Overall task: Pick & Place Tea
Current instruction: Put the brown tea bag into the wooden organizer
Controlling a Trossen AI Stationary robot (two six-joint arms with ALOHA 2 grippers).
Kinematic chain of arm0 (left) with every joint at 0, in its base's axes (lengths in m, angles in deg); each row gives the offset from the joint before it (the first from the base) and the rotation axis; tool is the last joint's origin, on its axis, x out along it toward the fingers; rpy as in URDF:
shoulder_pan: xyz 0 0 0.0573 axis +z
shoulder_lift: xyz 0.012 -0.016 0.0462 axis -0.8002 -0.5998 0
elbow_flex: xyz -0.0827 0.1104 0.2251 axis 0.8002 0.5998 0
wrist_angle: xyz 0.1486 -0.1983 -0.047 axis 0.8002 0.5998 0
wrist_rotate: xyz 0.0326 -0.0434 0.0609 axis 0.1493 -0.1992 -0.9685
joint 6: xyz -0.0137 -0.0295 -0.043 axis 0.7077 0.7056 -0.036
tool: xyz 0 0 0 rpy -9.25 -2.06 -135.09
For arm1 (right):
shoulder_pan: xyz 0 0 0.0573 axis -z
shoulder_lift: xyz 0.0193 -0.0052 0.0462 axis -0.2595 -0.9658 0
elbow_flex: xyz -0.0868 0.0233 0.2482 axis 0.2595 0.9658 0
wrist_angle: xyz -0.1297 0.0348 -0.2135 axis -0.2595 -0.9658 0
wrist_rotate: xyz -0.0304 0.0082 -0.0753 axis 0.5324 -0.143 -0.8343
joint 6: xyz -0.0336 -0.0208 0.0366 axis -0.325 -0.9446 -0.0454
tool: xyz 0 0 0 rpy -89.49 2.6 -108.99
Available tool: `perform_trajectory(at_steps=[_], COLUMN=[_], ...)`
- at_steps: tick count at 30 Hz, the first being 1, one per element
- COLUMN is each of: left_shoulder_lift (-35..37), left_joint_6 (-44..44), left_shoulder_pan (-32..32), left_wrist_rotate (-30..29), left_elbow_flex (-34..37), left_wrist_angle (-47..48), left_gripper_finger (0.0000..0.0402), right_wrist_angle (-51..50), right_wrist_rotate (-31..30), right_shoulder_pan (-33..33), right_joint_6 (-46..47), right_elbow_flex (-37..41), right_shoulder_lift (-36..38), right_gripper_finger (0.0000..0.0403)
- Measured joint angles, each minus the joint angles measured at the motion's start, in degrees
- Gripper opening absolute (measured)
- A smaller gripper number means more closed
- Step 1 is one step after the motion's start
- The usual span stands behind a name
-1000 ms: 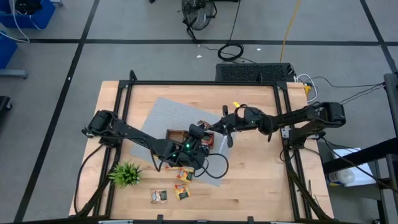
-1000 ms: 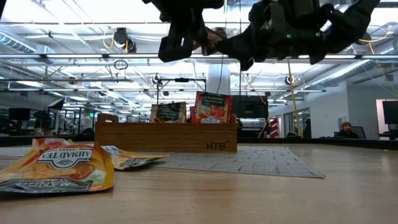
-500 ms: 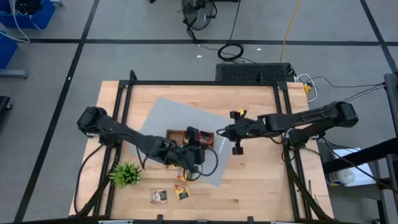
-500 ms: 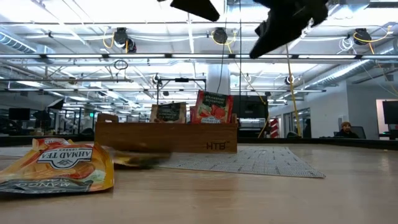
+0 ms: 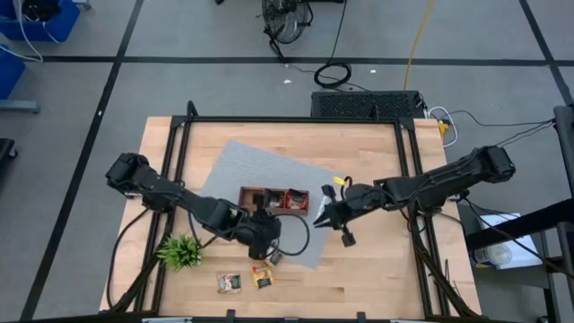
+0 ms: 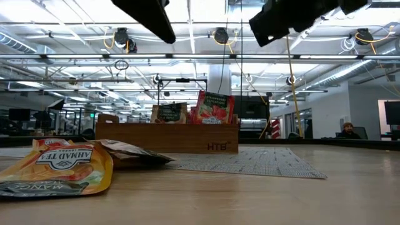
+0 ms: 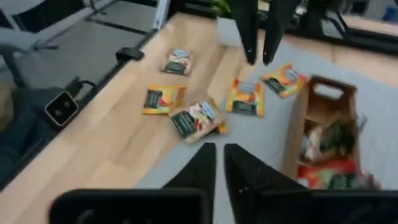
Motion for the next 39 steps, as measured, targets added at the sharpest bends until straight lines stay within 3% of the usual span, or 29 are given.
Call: perform_trajectory(at_steps=[4, 9, 15, 20, 28, 39], left_shoulder_lift=[-1.9, -8.2, -15.1, -17.7, -17.7, -18.9], left_joint_6=[0.6, -0.8, 1.6, -3.1, -12.5, -15.8], left_shoulder_pan=[-2.9, -6.7, -9.2, -10.4, -9.6, -8.6], left_wrist_rotate=[7.3, 7.3, 9.3, 8.6, 0.5, 0.3], left_elbow_flex=[0.0, 0.0, 0.0, 0.0, -1.0, -5.4], left_wrist_angle=[-0.4, 0.5, -1.2, -1.9, -2.1, -4.1], left_gripper_finger=[0.0151, 0.0246, 0.0315, 0.0323, 0.0296, 0.0285], right_wrist_angle=[2.4, 6.5, 7.4, 8.1, 6.9, 5.8], right_wrist_rotate=[0.0, 0.0, 0.0, 0.0, 0.0, 0.0], right_shoulder_pan=[-0.5, -0.9, -0.8, -0.8, -0.8, -0.8], right_joint_6=[-0.2, 2.9, 3.4, 5.3, 10.3, 10.9], right_elbow_flex=[1.4, 1.8, 1.9, 1.8, 1.8, 1.8], right_shoulder_lift=[-2.9, -6.7, -9.1, -9.2, -9.2, -9.2], right_gripper_finger=[0.0124, 0.0219, 0.0268, 0.0270, 0.0267, 0.0267])
